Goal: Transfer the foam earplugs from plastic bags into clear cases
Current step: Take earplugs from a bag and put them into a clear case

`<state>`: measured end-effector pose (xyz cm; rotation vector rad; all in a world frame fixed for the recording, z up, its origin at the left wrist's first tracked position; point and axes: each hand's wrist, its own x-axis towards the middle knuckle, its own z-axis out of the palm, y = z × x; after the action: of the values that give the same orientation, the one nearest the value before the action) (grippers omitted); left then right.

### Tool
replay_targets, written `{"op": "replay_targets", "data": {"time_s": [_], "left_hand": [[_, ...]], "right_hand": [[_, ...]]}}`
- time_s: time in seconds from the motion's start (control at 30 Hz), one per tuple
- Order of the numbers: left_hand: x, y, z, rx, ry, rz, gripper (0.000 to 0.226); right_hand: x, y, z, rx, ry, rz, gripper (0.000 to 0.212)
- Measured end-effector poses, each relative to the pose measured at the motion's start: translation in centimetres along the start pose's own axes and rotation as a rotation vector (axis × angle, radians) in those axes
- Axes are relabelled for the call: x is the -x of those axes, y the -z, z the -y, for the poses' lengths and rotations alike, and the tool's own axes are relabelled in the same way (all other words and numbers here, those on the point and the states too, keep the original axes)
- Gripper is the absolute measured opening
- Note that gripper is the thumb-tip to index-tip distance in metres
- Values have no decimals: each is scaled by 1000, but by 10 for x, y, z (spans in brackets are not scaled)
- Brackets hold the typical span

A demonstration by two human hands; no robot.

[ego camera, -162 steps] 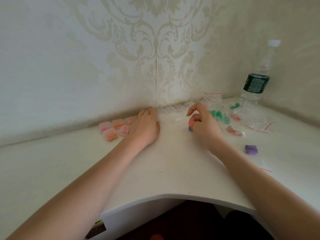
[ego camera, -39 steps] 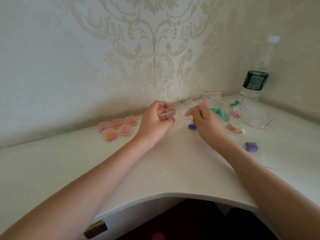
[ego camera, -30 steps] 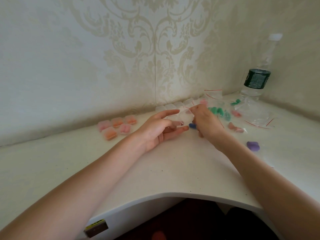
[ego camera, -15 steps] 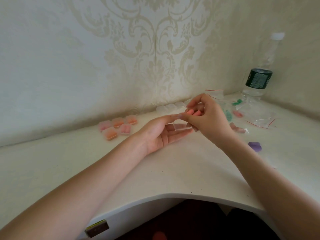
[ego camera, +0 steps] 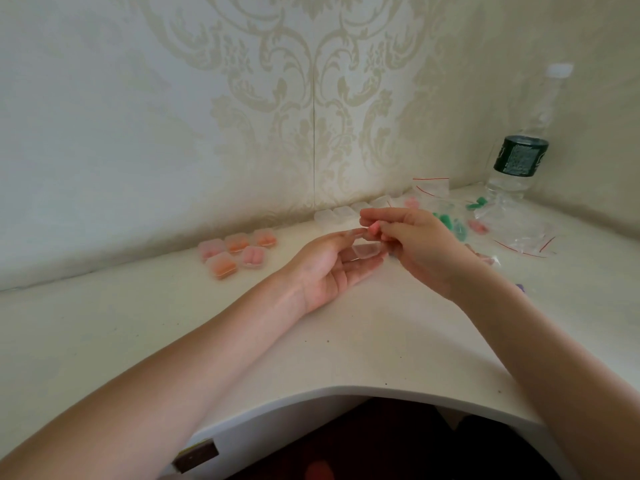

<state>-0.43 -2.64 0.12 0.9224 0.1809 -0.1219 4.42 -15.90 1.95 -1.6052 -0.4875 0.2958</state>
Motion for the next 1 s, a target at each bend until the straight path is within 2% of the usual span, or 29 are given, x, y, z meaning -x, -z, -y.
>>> {"op": "replay_targets", "data": {"time_s": [0.13, 0.27, 0.47, 0.6, 0.77, 0.83, 0.93, 1.0], "left_hand": [[-3, 0, 1, 79, -13, -37, 22], [-6, 3, -1, 90, -30, -94, 22], [1, 0, -1, -5, -51, -14, 23], [1, 1, -3, -1, -58, -40, 27], [0, 0, 1, -166, -141, -85, 27], [-2, 0, 2, -135, -158, -123, 24], [-5, 1, 2, -86, -181, -171, 21], [-7, 2, 2, -104, -206, -193, 20]], "right_hand": [[2, 0, -4, 214, 94, -49, 27], [2, 2, -3, 151, 129, -104, 20], [1, 2, -4, 363, 216, -140, 12], [-2, 4, -8, 486, 260, -202, 12], [-2, 1, -12, 598, 340, -201, 13], [-3, 3, -10, 495, 302, -211, 10], [0, 5, -3, 196, 205, -236, 10], [2, 3, -1, 152, 200, -233, 9]]}}
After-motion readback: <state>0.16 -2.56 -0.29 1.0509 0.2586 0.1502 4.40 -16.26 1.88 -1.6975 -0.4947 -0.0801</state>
